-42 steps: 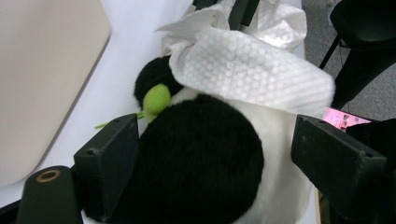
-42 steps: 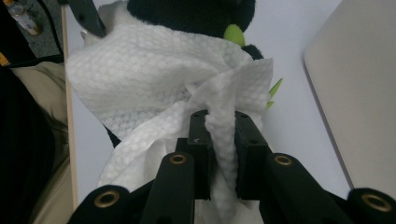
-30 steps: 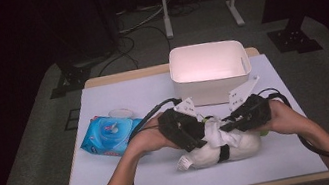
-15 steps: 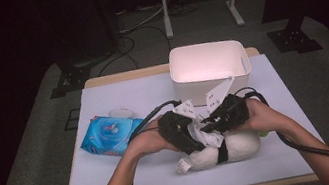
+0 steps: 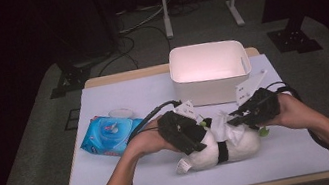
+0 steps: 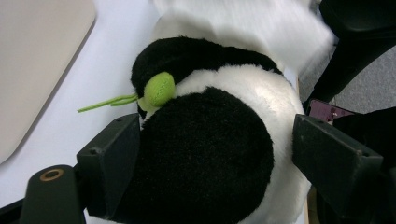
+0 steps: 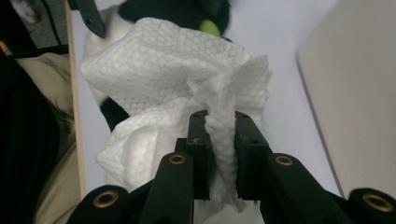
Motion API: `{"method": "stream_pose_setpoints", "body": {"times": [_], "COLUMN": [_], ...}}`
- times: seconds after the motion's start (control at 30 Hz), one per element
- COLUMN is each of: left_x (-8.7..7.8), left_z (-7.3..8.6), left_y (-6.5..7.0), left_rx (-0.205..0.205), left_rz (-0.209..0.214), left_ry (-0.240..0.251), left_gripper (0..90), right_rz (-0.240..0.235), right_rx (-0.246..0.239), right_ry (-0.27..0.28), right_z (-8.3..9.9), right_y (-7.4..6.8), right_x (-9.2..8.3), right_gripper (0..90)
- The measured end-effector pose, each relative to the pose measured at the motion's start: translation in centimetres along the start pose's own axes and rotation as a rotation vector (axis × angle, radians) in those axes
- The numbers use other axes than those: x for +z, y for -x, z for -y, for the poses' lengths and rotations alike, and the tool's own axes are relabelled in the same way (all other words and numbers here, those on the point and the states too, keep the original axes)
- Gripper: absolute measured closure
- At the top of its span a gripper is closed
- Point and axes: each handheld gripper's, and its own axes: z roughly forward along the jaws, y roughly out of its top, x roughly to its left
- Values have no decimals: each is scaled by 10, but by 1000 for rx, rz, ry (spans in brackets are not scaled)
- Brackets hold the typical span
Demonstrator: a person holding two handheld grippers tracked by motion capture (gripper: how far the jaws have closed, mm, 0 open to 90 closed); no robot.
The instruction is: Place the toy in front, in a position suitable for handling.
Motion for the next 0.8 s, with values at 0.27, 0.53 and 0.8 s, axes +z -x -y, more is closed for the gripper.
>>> {"method": "stream_pose_setpoints", "body": {"times": [0.27, 0.53, 0.8], "left_x": [-1, 8, 11], "left_z": [-12, -26, -33], "left_y": [-2, -5, -12], "left_rx": [-7, 2, 4], "left_rz": [40, 69, 117], "left_ry": [-6, -22, -29], "left_gripper": [200, 242, 411], "right_rz": [-57, -55, -60], "right_rx": [36, 21, 15], "right_ry": [34, 36, 43], "right_z": [15, 17, 23], "right_y": [-5, -14, -19], "right_x": [10, 12, 10], "right_gripper": [780, 780, 780]}}
